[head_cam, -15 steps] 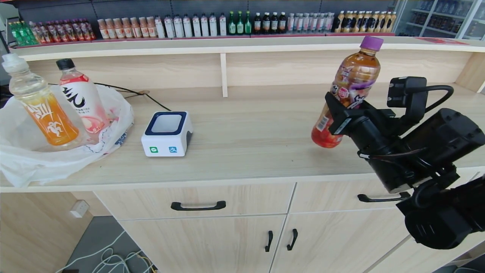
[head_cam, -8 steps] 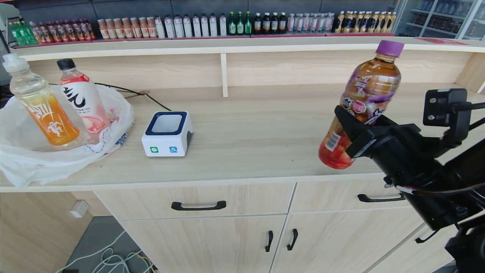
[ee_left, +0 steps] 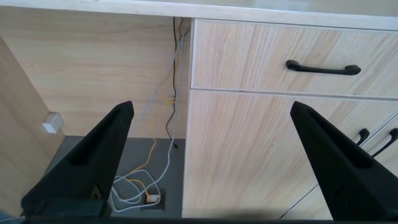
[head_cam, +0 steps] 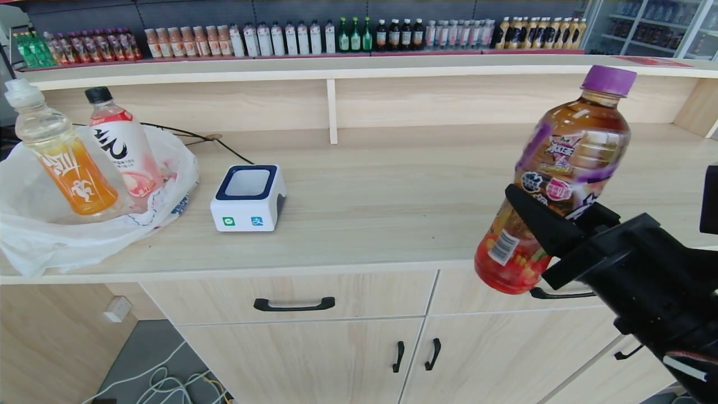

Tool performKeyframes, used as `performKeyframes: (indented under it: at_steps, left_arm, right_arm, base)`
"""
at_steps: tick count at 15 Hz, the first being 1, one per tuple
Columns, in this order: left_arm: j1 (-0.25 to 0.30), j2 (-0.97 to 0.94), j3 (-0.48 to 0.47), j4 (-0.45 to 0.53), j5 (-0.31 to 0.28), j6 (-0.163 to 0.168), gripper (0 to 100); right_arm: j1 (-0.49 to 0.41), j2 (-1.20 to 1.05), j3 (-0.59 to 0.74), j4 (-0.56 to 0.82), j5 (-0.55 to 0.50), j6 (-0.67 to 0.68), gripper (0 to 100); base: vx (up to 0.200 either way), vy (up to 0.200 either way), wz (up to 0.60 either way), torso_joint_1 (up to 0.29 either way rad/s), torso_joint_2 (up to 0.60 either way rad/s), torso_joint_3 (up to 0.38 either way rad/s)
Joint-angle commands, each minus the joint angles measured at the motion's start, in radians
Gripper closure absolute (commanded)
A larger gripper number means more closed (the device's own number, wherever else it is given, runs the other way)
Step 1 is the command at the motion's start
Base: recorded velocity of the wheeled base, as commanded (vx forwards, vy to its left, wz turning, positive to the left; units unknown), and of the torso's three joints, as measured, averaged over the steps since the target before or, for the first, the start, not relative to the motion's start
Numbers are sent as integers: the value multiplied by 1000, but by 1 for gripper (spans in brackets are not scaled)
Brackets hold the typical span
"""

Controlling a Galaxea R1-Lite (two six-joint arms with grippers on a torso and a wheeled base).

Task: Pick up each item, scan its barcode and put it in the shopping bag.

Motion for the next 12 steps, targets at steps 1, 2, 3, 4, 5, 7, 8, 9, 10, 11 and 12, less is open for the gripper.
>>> performKeyframes:
  at_steps: [1,2,3,4,5,7,8,9,10,11,12]
  left_arm:
    - [0,0,0,0,-1,1,0]
    - [0,0,0,0,0,1,0]
    - [0,0,0,0,0,1,0]
    - [0,0,0,0,0,1,0]
    - [0,0,0,0,0,-1,0]
    - [0,0,0,0,0,-1,0]
    - [0,0,0,0,0,-1,0]
    - [0,0,0,0,0,1,0]
    - [0,0,0,0,0,-1,0]
    - [0,0,0,0,0,1,0]
    - [0,0,0,0,0,-1,0]
  right_arm:
    - [58,-23,5,-1,24,7,100]
    - [58,-25,5,-1,69,19,100]
    - [58,-26,11,-1,104,41,100]
    - [58,-25,14,-1,130,70,100]
    - [59,-25,31,-1,177,157,100]
    - [59,-23,5,-1,254,285,100]
    - [59,-25,3,-1,286,340,100]
    - [59,-25,3,-1,311,383,100]
    - [61,-23,6,-1,320,446,100]
    - [71,-23,3,-1,322,519,100]
    - [71,-23,-17,-1,322,571,100]
  base:
    - [0,0,0,0,0,0]
    - [0,0,0,0,0,0]
    - [0,0,0,0,0,0]
    - [0,0,0,0,0,0]
    - [0,0,0,0,0,0]
    - [0,0,0,0,0,0]
    - [0,0,0,0,0,0]
    - [0,0,0,0,0,0]
    - [0,0,0,0,0,0]
    - [0,0,0,0,0,0]
    - [0,0,0,0,0,0]
